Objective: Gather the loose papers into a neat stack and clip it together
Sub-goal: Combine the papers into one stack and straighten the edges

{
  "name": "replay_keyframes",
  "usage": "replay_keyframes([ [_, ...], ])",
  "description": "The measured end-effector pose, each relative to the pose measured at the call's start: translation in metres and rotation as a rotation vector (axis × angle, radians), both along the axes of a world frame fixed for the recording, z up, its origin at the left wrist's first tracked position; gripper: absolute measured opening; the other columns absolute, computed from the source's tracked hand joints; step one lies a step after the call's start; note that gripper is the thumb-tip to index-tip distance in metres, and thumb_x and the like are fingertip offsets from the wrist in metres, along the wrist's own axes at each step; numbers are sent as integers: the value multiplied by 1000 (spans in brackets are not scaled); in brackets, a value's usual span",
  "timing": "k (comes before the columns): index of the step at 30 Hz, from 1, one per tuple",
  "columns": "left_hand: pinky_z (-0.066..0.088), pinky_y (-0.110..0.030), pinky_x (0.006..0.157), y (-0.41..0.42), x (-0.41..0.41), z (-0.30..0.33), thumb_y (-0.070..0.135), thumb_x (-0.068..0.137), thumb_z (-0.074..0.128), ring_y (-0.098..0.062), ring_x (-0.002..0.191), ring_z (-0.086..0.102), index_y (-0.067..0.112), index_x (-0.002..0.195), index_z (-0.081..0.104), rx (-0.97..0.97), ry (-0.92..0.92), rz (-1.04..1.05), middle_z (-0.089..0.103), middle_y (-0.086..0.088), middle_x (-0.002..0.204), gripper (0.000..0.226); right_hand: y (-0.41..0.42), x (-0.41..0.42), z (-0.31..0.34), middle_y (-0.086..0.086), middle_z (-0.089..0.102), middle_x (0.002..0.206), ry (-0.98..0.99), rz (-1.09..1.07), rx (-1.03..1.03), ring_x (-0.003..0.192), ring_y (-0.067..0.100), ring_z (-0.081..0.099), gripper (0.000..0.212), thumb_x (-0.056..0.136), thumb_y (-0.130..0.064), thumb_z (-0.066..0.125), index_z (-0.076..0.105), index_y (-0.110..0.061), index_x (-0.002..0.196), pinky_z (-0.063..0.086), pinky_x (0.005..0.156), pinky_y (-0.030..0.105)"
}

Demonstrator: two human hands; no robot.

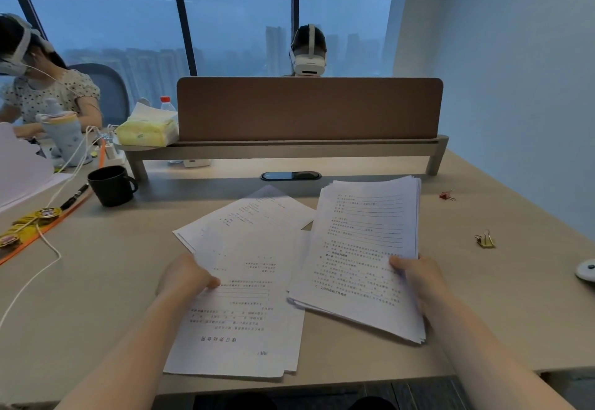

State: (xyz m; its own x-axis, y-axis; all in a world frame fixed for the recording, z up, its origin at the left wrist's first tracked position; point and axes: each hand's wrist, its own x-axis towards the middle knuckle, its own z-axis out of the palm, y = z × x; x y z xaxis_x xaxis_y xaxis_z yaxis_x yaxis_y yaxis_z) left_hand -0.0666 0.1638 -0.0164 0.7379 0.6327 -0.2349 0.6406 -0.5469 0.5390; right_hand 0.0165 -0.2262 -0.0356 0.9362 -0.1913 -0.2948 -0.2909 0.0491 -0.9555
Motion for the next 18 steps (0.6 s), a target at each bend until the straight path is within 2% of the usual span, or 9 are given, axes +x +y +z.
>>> replay_keyframes([
  [5, 49, -33, 66, 0, 1, 1, 20, 70, 84, -23, 75, 61, 12, 95, 63, -31, 17, 13, 64, -5, 83, 33, 1, -1, -1, 20, 72, 98, -2, 5, 6, 91, 39, 69, 22, 86, 2, 63, 65, 1, 108, 55, 88, 54],
  [10, 47, -33, 65, -5, 3, 5, 22, 66, 86, -26, 81, 61, 8, 102, 58, -53, 58, 30, 60, -6, 85, 48, 0, 0, -3, 20, 72, 100, 1, 6, 6, 91, 39, 70, 23, 85, 0, 65, 66, 1, 108, 55, 88, 56],
  [13, 48, -30, 63, -8, 5, 3, 19, 65, 82, -24, 77, 62, 7, 97, 62, -24, 49, -10, 63, -7, 84, 39, -1, 1, -5, 21, 72, 101, 11, 9, 23, 91, 40, 70, 25, 85, 0, 65, 65, 2, 109, 55, 88, 58],
  [18, 52, -33, 69, -8, 3, 3, 13, 67, 78, -24, 76, 63, 12, 82, 62, -34, -30, -58, 65, -7, 80, 22, -3, 2, -5, 20, 72, 101, 18, 4, 36, 91, 39, 70, 25, 86, -1, 65, 65, 2, 110, 55, 88, 56],
])
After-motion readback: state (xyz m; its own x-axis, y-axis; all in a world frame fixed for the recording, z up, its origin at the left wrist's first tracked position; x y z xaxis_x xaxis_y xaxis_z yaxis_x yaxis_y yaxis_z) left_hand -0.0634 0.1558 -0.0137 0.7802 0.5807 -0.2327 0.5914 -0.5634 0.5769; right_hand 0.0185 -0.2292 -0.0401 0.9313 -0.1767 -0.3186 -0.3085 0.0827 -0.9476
